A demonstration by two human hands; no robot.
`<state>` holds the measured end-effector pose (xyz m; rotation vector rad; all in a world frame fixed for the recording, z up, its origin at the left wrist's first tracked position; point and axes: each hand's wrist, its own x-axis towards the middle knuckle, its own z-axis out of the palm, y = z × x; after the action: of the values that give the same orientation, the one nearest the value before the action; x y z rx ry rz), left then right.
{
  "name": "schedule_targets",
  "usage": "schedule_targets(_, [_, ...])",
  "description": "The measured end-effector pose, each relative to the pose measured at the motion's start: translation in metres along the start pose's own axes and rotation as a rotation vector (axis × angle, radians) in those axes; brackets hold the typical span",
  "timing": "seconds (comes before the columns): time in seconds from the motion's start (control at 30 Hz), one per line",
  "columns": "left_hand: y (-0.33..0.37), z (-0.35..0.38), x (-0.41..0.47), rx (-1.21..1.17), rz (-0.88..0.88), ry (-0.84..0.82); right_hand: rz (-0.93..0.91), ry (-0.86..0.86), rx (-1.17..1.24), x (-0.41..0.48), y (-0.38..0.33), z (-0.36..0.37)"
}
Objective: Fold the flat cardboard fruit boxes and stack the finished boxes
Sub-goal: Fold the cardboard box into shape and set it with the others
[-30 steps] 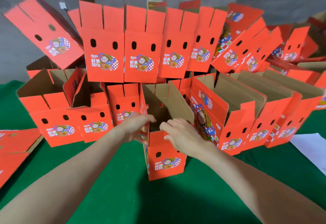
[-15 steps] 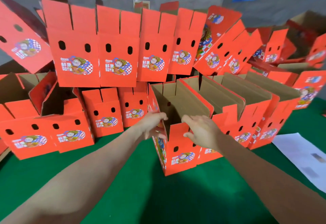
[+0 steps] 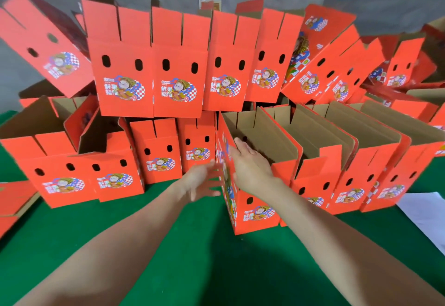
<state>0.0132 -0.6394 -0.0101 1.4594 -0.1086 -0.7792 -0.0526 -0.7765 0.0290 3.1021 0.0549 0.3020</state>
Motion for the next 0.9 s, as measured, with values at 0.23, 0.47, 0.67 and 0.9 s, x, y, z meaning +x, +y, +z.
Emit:
schedule_targets(0.23, [-0.022, -0.121, -0.050, 0.210, 0.069, 0.351, 0.159, -0.011, 0.045, 0.001, -0.014, -0.004])
schedule_targets(0.47, [-0.039, -0.258, -0.126, 0.174, 0.073, 0.699, 0.150, 0.090, -0.365, 0.015, -0.058, -0.011])
schedule_targets(0.67, [-0.077, -0.339, -0.195, 0.384, 0.063, 0.873, -0.122, 0.202, -0.211, 0.032, -0.161, -0.002])
schedule_targets(0.9, [-0.127, -0.443, -0.265, 0.691, -0.027, 1.179, -0.385, 0.126, 0.072, 0.046, -0.292, 0.024])
